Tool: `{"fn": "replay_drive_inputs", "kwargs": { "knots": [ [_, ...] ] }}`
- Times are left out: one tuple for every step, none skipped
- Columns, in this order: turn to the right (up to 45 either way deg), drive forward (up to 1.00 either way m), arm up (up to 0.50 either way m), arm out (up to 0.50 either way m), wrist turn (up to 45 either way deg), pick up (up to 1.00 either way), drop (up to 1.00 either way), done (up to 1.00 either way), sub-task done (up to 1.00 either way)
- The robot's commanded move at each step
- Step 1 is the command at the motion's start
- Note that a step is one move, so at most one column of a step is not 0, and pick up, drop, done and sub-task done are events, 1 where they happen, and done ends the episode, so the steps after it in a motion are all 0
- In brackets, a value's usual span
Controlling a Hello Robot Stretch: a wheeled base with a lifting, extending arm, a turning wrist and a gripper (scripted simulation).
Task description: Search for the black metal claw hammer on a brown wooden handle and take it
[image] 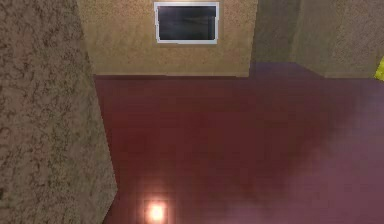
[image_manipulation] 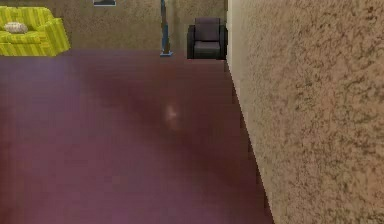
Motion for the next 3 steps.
{"fn": "replay_drive_inputs", "kwargs": {
  "knots": [
    [0.0,1.00,0.00,0.00,0.0,0.00,0.00,0.00,0.00],
    [-3.0,0.00,0.00,0.00,0.0,0.00,0.00,0.00,0.00],
    [0.0,0.65,0.00,0.00,0.0,0.00,0.00,0.00,0.00]
  ]
}}
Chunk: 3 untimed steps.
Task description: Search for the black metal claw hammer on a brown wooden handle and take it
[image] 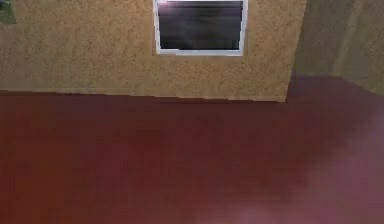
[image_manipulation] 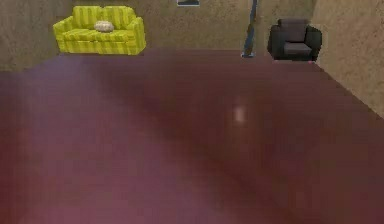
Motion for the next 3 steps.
{"fn": "replay_drive_inputs", "kwargs": {
  "knots": [
    [-33.0,0.00,0.00,0.00,0.0,0.00,0.00,0.00,0.00],
    [-3.0,0.00,0.00,0.00,0.0,0.00,0.00,0.00,0.00],
    [0.0,0.45,0.00,0.00,0.0,0.00,0.00,0.00,0.00]
  ]
}}
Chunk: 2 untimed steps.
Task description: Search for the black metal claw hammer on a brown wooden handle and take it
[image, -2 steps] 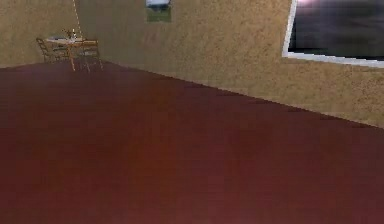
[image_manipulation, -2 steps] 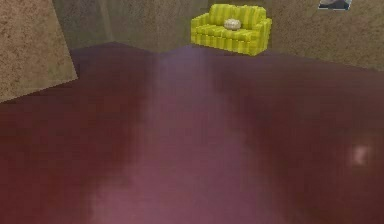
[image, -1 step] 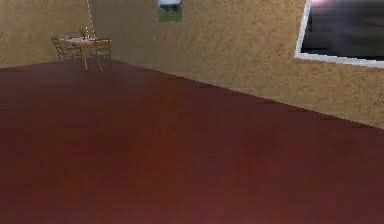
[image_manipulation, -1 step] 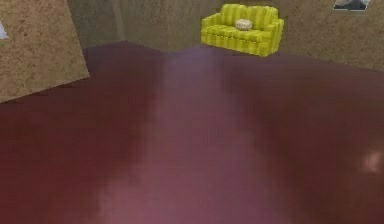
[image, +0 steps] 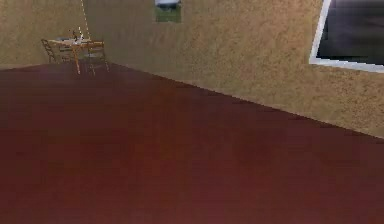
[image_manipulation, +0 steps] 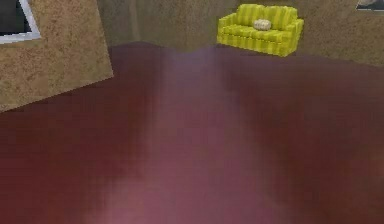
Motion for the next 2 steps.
{"fn": "replay_drive_inputs", "kwargs": {
  "knots": [
    [-42.0,0.00,0.00,0.00,0.0,0.00,0.00,0.00,0.00],
    [0.0,1.00,0.00,0.00,0.0,0.00,0.00,0.00,0.00]
  ]
}}
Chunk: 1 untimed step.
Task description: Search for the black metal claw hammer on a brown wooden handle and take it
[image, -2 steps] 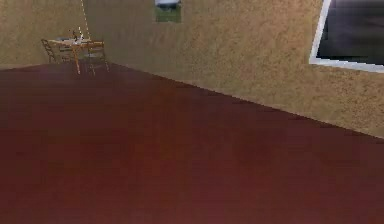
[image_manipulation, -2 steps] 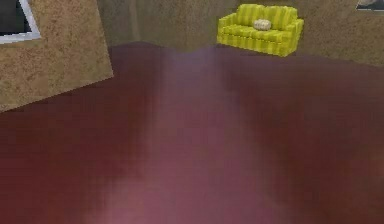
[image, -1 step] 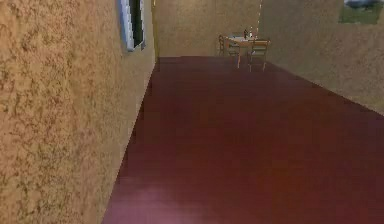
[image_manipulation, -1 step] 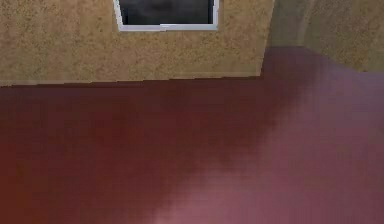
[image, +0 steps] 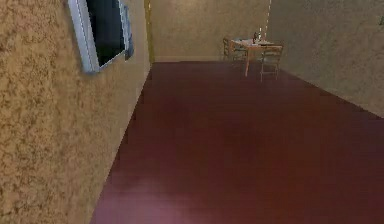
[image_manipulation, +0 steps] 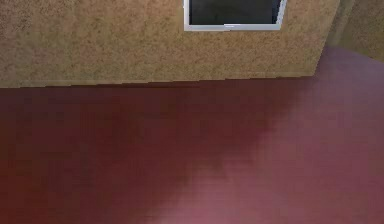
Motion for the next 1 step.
{"fn": "replay_drive_inputs", "kwargs": {
  "knots": [
    [0.0,1.00,0.00,0.00,0.0,0.00,0.00,0.00,0.00]
  ]
}}
